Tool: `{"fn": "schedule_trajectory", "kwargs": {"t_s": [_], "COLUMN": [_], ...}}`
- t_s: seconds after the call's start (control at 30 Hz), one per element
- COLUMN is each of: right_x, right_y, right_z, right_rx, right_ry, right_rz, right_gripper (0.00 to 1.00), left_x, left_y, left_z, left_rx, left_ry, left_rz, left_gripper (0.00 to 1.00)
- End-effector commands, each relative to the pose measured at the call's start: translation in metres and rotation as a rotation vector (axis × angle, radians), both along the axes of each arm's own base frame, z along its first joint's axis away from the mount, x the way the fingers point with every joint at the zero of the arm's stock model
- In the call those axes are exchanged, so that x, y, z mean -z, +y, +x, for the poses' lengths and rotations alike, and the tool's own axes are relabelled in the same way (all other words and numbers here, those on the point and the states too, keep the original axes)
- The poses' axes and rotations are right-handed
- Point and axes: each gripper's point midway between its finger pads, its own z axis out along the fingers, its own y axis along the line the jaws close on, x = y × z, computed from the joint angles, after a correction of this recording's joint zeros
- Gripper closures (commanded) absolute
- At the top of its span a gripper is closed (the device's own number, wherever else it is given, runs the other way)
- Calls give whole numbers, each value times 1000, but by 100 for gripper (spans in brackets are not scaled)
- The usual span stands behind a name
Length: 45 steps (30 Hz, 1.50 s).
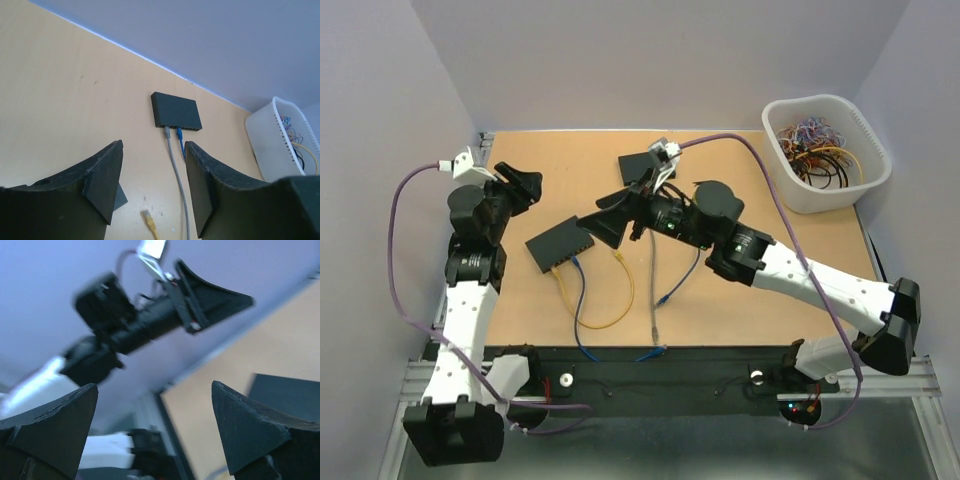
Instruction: Insert the plug into the switch port
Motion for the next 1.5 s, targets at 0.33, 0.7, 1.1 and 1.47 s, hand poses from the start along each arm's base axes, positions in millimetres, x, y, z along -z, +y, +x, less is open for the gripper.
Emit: {"fn": "schedule_trajectory", "kwargs": {"t_s": [0.33, 0.7, 1.1, 1.47], "right_x": [-151, -158, -168, -160], "right_y": [-43, -74, -94, -85], "right_z": [-111, -105, -109, -114], "right_rx": [-56, 26, 23, -14], "right_ry": [302, 259, 254, 280], "right_rz": [377, 396, 436, 422], "right_gripper": [0, 0, 0, 0], "left_x": [-25, 6, 5, -1], "left_y": [26, 7, 3, 1], "left_z": [-69, -57, -63, -64], "left_rx": [-91, 30, 47, 48], "left_ry": [-62, -7, -26, -37], "left_rz": [262, 248, 241, 224], "left_gripper": [34, 33, 32, 29]}}
